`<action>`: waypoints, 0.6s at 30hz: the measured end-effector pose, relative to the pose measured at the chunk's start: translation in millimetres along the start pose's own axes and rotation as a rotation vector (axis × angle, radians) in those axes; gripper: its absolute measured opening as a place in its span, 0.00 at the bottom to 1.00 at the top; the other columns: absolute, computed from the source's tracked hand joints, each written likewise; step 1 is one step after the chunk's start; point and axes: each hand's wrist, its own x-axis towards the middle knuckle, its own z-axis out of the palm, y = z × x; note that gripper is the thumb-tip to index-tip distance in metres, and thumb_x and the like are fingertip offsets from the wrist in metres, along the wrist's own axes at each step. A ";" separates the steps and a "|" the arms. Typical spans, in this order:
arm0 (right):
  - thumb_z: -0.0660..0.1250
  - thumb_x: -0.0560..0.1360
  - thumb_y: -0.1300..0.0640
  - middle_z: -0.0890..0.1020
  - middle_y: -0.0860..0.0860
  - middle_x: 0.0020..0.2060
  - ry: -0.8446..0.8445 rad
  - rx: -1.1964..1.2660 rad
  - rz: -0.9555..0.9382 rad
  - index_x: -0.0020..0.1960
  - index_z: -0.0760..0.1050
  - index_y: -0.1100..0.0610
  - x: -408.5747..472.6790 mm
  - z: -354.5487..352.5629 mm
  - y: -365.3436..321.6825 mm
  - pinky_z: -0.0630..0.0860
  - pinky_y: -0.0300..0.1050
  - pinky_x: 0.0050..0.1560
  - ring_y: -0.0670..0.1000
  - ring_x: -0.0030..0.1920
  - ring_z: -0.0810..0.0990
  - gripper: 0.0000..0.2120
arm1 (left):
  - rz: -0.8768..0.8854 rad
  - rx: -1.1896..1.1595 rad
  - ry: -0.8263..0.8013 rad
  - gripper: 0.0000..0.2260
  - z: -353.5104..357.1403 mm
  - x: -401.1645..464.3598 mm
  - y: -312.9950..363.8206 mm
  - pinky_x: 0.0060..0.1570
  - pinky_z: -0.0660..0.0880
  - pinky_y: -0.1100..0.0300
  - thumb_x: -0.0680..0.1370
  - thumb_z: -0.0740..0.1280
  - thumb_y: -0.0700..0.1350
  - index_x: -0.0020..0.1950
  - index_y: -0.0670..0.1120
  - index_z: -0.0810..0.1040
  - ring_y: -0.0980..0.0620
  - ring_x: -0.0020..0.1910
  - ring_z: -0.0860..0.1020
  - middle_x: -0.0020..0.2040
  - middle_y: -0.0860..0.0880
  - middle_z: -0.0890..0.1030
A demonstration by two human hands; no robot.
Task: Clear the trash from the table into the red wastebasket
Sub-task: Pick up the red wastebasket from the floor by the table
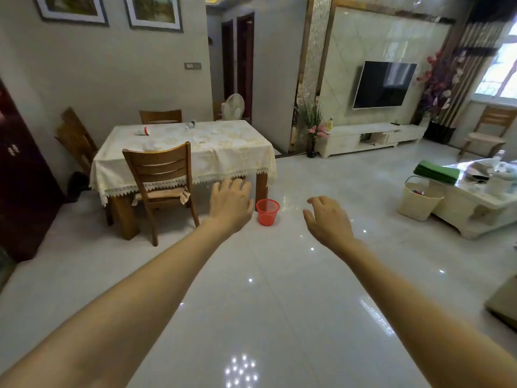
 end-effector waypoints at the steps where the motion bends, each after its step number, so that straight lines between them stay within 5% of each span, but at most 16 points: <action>1: 0.56 0.80 0.51 0.74 0.57 0.66 -0.002 0.000 0.000 0.68 0.68 0.59 12.1 3.3 8.0 0.67 0.52 0.65 0.57 0.67 0.70 0.20 | -0.005 0.004 -0.013 0.20 6.8 12.8 5.3 0.67 0.63 0.47 0.80 0.57 0.51 0.69 0.46 0.69 0.43 0.67 0.69 0.68 0.45 0.73; 10: 0.55 0.80 0.52 0.73 0.58 0.66 -0.008 -0.005 -0.010 0.69 0.68 0.59 178.9 23.4 82.8 0.67 0.54 0.66 0.58 0.66 0.70 0.20 | -0.061 0.016 -0.046 0.20 71.4 159.9 33.6 0.64 0.64 0.48 0.80 0.57 0.51 0.69 0.45 0.70 0.42 0.66 0.70 0.67 0.44 0.74; 18: 0.57 0.79 0.51 0.75 0.59 0.64 -0.178 0.004 0.003 0.67 0.69 0.59 261.7 134.4 141.5 0.69 0.54 0.64 0.61 0.65 0.71 0.20 | -0.115 -0.001 -0.216 0.21 187.5 240.3 32.1 0.65 0.64 0.47 0.79 0.58 0.51 0.70 0.46 0.68 0.43 0.67 0.69 0.69 0.45 0.72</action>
